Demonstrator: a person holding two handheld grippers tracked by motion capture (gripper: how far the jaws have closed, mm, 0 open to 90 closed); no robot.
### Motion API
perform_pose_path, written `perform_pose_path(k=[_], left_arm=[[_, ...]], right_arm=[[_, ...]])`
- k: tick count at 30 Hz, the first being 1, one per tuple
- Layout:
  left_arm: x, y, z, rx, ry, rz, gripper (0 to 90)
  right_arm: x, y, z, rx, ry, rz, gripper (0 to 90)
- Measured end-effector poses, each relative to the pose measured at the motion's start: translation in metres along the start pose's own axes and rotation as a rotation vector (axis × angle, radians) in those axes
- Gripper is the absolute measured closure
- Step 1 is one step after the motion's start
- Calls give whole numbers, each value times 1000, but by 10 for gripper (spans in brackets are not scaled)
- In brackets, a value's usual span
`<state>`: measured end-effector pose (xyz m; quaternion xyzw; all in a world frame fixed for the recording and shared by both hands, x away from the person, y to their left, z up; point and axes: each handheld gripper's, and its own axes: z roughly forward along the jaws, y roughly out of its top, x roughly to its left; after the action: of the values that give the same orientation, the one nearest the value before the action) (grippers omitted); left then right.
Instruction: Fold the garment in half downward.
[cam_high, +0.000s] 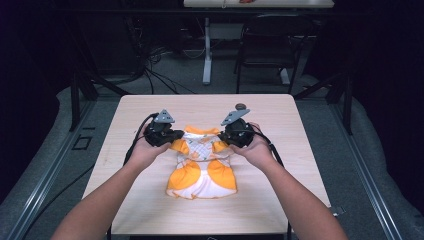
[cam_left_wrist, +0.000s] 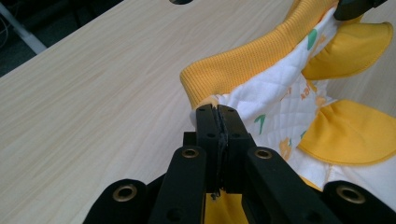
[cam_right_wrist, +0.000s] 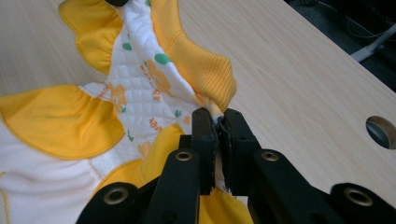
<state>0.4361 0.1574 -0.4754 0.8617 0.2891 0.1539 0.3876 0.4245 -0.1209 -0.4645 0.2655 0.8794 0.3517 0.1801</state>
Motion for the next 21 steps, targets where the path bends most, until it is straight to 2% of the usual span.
perform_pose_path(k=[5,15,21], left_arm=[[-3,-4,-1,5,-10,5,886],[-8,-12,-3,1,-32,10,885],[-11,-14,-4,-2,-38,13,885]], right_arm=[[5,-1,-1,14,9,-16,843],[9,-11,0,7,29,8,843],[9,-13,0,20,27,1,843]])
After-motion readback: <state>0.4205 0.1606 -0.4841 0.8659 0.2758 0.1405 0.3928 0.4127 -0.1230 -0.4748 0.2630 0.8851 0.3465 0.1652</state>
